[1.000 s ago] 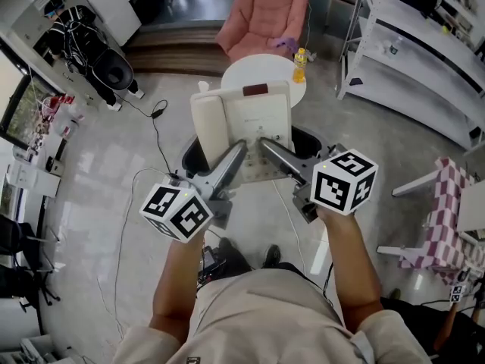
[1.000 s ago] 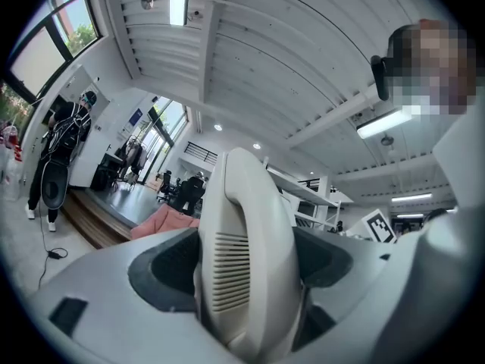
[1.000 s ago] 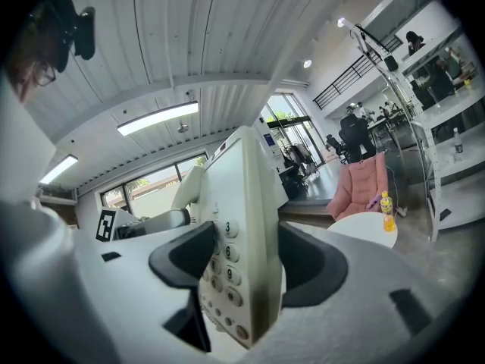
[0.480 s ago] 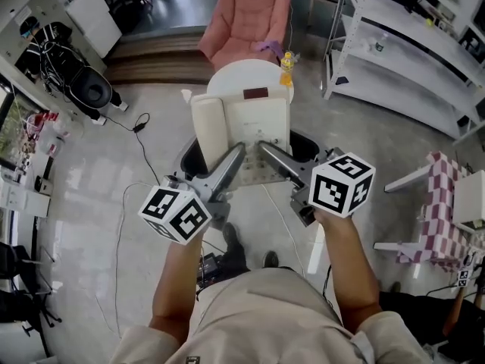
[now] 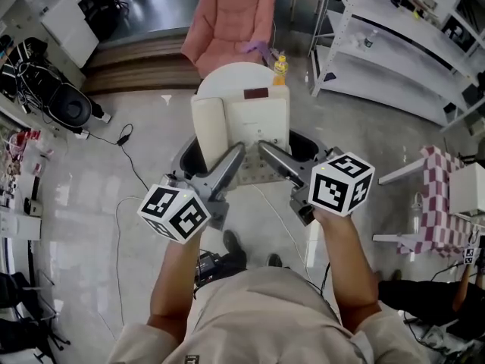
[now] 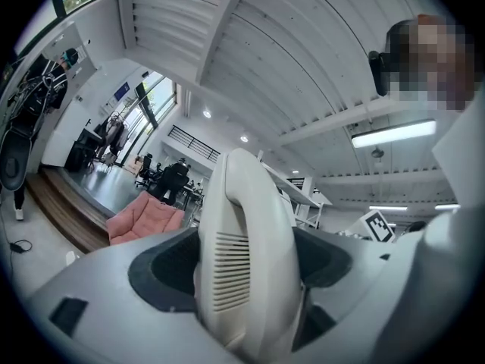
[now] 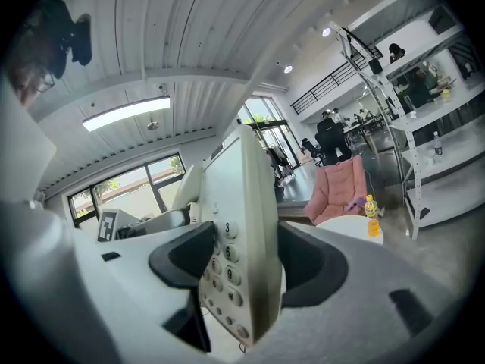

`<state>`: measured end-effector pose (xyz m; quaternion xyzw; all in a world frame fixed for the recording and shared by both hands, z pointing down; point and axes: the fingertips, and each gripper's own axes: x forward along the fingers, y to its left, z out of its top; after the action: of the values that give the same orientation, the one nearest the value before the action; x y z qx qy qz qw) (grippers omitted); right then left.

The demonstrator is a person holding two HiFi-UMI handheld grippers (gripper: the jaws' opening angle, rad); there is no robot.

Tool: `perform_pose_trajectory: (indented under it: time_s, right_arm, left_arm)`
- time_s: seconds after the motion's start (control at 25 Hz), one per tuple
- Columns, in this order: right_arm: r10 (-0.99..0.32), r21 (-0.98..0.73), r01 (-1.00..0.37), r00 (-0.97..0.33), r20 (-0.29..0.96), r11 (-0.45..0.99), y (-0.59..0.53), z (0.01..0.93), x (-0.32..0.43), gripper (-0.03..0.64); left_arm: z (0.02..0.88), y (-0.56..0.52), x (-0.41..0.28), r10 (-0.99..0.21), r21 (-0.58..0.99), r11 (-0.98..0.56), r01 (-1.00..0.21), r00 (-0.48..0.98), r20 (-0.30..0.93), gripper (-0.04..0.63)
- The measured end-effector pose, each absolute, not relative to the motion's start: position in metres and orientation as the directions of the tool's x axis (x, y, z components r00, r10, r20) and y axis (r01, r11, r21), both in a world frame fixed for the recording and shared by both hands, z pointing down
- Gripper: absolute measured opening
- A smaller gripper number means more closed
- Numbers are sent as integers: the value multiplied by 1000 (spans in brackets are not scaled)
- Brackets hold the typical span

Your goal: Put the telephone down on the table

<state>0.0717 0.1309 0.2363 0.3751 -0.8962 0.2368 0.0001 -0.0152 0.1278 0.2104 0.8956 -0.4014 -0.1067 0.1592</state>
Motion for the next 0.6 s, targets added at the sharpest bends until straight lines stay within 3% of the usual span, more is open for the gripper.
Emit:
perform_pose_trajectory:
  time_s: [0.6]
  right_arm:
    - [-715,-421,-709,-676,179,565,64,237,16,253]
  left_arm:
    - [211,56,-70,-711,369,-667,-647,700,-58,373]
